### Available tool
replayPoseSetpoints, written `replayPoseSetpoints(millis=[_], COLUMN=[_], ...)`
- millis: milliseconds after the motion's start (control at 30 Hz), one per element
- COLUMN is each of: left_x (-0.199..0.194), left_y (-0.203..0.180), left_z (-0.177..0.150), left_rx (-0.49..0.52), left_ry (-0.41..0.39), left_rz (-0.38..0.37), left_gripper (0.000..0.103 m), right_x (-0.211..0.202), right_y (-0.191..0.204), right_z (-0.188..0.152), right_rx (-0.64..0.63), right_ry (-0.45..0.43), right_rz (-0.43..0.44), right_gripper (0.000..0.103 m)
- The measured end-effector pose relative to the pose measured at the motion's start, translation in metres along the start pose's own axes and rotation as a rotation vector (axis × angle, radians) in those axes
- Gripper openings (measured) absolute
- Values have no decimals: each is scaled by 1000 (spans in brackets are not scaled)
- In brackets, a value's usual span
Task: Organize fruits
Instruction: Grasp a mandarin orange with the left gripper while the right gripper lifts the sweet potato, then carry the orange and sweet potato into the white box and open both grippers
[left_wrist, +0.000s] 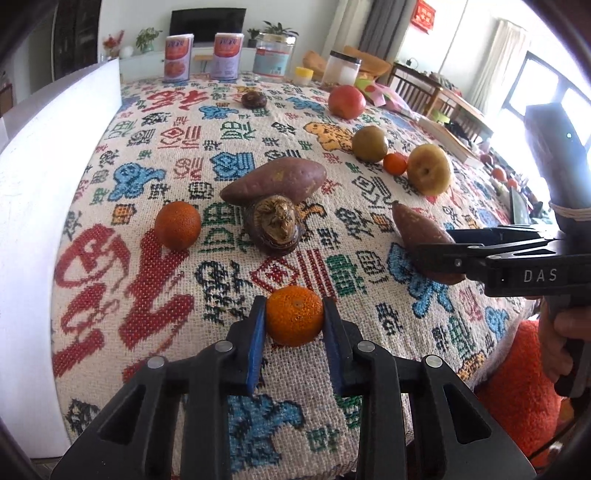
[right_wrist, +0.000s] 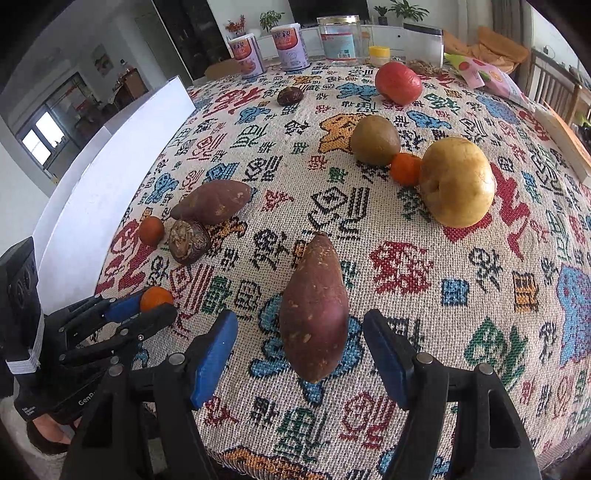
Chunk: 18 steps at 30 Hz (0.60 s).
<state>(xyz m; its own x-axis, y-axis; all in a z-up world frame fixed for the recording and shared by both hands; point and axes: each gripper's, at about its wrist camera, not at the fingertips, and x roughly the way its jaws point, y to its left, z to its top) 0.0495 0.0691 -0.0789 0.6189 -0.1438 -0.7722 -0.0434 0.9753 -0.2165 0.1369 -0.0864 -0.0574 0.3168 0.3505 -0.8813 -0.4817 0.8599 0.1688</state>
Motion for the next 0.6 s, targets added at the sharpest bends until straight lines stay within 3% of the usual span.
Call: replayPoseSetpoints(millis=[67, 100, 167, 300, 367, 467, 533, 600], left_x=[-5, -10, -20, -55, -84, -134, -164, -188], left_y=[2, 3, 7, 8, 11, 30, 52, 81], left_z=[1, 1, 3, 9, 16, 30, 38, 40], left_rx=[-8, -18, -37, -58, -89, -147, -189, -243], left_ry=[-4, -6, -10, -33, -55, -103, -146, -182], left_rz=[-5, -9, -20, -32, -73, -111, -83, 0], left_gripper=[29, 29, 29, 28, 28, 28, 28, 28], right_x=[13, 21, 23, 4, -11, -38, -55, -69], right_y=[1, -1, -3, -12, -11, 14, 52, 99], right_z=[10, 13, 15, 11, 9, 18, 35, 51], right_rx=[-20, -31, -41, 45, 105, 153, 114, 40], right_ry=[53, 88, 114, 98, 70, 17, -22, -58], right_rz=[-44, -65, -73, -2, 89, 306, 410, 482], right_gripper=[66, 51, 40, 40, 40, 40, 40, 40])
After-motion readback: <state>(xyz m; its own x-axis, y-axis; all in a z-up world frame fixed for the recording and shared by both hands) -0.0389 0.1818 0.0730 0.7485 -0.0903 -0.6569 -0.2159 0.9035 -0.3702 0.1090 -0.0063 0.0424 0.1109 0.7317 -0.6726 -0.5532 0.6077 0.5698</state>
